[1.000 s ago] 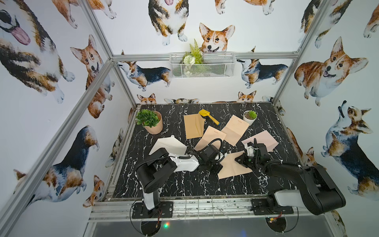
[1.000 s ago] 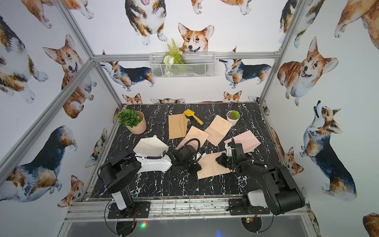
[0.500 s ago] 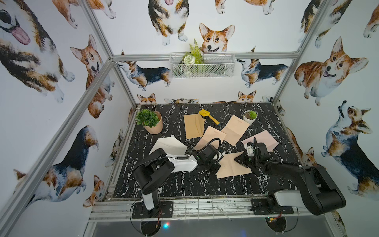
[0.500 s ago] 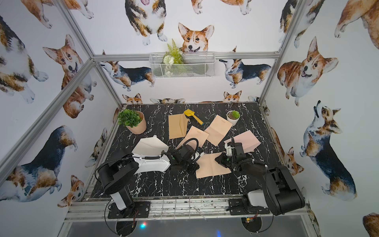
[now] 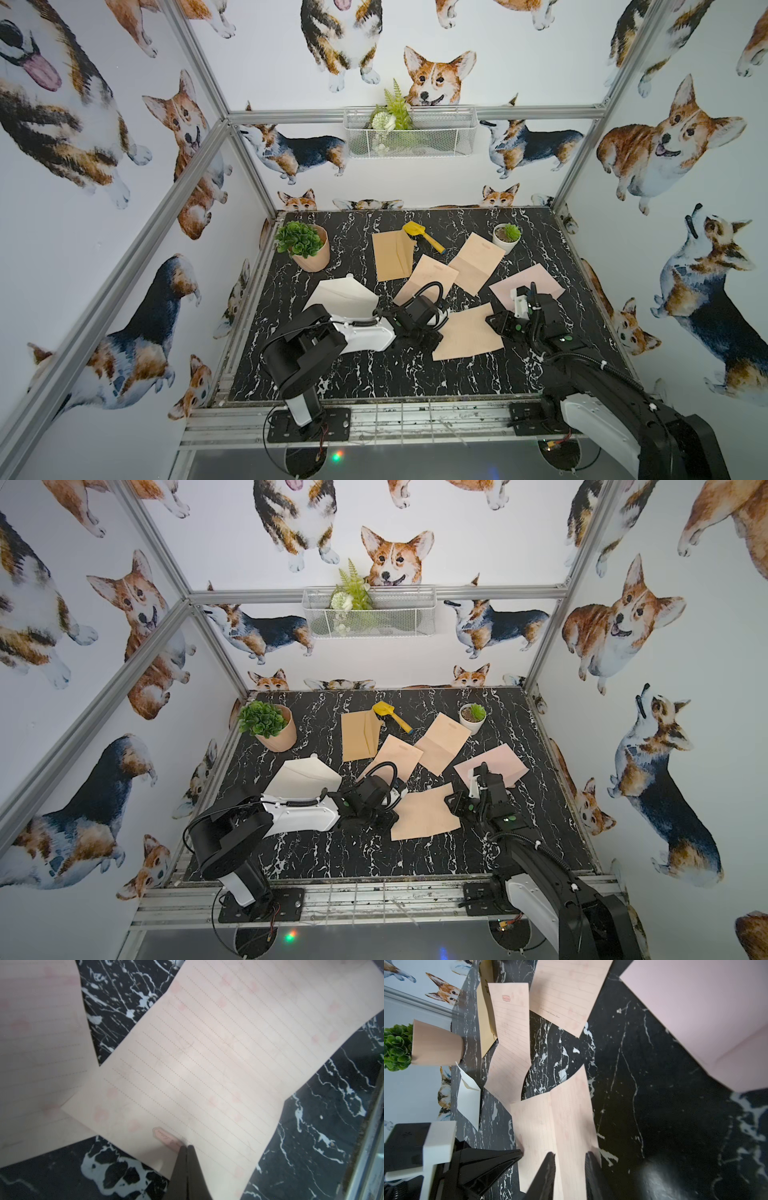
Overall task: Take the letter paper out of the envelope
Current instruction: Unfold the letter paper at the center of the board, then reset both arms
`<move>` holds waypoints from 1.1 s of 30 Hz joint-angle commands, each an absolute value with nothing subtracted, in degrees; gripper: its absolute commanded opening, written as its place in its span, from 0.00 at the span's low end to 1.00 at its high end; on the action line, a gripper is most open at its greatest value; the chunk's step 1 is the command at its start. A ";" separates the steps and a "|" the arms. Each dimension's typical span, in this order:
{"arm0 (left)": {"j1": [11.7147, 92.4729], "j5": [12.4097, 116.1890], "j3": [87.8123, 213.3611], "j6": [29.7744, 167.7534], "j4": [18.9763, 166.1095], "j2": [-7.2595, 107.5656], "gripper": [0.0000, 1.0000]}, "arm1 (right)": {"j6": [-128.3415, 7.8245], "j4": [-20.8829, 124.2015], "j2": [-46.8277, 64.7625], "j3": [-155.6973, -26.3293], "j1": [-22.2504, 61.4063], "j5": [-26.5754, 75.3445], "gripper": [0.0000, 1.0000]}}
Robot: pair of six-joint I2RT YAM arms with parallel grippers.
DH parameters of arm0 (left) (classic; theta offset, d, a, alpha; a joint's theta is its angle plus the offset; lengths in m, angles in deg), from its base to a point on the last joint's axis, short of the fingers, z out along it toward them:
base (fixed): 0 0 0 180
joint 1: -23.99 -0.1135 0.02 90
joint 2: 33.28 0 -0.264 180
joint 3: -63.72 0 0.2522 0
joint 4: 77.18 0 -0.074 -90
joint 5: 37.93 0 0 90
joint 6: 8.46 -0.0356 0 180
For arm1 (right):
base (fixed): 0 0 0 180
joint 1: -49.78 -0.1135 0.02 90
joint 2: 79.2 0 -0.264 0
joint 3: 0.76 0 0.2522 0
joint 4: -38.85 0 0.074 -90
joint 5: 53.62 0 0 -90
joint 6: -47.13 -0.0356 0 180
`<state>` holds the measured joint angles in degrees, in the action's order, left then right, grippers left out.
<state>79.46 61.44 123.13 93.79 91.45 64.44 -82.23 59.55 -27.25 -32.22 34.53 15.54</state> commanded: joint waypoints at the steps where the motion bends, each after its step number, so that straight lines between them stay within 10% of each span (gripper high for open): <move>1: 79.28 59.86 121.41 93.75 90.53 62.39 0.00 | -82.60 60.78 -25.45 -32.12 34.58 16.12 0.34; 8: 79.34 57.79 115.75 93.58 96.36 54.54 0.01 | -82.25 61.37 -22.42 -34.14 34.58 14.18 0.38; 12: 79.34 57.18 110.53 93.23 102.14 47.68 0.31 | -82.56 62.48 -24.40 -34.88 34.58 14.40 0.38; 19: 79.31 49.70 101.18 92.87 108.91 34.22 0.48 | -82.95 65.52 -31.98 -35.27 34.58 19.39 0.43; 27: 79.10 35.52 95.17 93.26 107.49 22.12 0.66 | -75.87 64.31 -29.56 -38.34 34.58 24.79 0.83; 33: 78.70 22.96 91.13 94.36 103.69 11.42 0.79 | -67.52 73.85 -16.45 -51.58 34.66 35.15 0.93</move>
